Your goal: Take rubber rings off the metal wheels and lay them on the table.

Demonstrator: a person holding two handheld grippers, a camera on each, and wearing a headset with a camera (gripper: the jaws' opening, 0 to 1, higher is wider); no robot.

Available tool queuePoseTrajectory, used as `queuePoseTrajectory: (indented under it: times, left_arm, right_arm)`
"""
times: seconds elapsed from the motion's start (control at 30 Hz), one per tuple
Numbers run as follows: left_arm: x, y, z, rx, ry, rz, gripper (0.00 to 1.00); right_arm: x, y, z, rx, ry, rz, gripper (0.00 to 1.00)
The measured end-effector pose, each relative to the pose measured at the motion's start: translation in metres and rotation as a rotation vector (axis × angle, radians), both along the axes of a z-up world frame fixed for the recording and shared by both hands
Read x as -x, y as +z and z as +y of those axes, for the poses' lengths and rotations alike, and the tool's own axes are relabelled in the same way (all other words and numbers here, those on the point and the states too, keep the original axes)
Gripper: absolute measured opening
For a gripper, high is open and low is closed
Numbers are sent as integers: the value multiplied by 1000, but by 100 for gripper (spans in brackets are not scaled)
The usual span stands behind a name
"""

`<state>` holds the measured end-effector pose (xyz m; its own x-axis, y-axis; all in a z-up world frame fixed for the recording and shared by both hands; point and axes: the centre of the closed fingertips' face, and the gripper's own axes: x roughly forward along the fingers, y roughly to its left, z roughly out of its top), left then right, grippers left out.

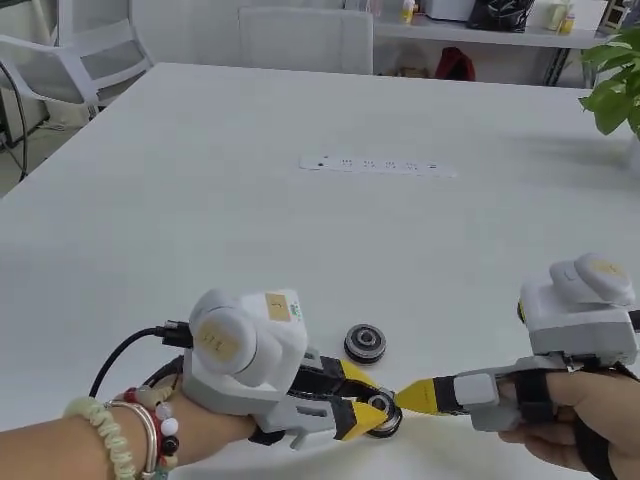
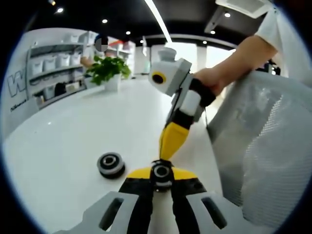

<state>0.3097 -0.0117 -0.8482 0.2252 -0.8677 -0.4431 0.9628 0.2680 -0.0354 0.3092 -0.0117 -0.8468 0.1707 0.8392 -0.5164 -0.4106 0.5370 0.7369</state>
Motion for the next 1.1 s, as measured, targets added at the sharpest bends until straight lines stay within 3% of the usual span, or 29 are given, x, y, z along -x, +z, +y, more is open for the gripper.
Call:
queuePoseTrajectory:
  times: [0.87,0.97,1.03,1.1]
  left_arm:
    - [0,0,0,-1,-4,-4,14]
    - [0,0,0,-1,-4,-3,14]
    - [0,0,0,-1,-4,-4,14]
    - [0,0,0,0,-4,-4,14]
  right_arm:
    - [0,6,5,-48,11,7,0]
    - [1,9,7,-64,12,9,0]
    - [2,18,13,-120,7,23,0]
    - [1,14,11,-79,23,-10,0]
